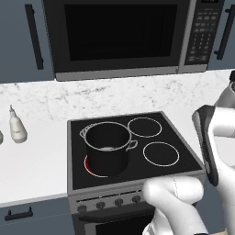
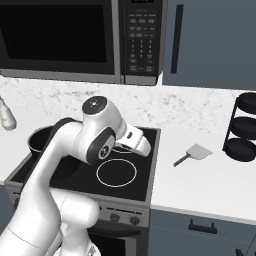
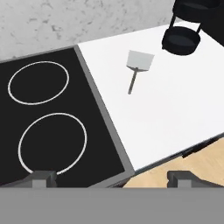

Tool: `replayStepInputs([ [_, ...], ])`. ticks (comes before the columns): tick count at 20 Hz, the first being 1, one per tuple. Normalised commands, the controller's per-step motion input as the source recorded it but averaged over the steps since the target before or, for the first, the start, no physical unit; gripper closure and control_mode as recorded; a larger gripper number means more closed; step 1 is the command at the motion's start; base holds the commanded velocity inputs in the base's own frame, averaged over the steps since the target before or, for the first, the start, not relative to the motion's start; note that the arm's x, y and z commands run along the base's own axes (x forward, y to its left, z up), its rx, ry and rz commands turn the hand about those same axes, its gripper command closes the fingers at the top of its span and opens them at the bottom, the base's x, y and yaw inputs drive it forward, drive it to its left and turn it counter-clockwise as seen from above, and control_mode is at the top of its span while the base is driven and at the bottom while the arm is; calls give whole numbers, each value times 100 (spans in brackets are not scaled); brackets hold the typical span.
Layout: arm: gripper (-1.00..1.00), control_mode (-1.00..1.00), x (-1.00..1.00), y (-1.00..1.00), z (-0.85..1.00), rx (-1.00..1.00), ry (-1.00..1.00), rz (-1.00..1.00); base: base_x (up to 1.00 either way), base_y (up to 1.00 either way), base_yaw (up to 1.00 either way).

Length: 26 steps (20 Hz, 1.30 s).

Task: Put the onion and broccoli in the pot. Retrieve the spatula and lightly stir the vegetables in the pot.

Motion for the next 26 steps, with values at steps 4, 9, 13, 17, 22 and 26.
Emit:
replayStepInputs([
  [4,-100,-100,6,-30,-34,0,2,-1,0,0,0],
  [9,-100,-100,25,-22,-27,0,8,-5,0,0,0],
  [13,-100,-100,29,-23,-24,0,2,-4,0,0,0],
  [17,-100,-100,32,-41,-11,0,1,0,0,0,0],
  [22,-100,-100,24,-34,-16,0,0,0,0,0,0],
  [26,-100,-100,15,-3,-34,0,0,0,0,0,0],
])
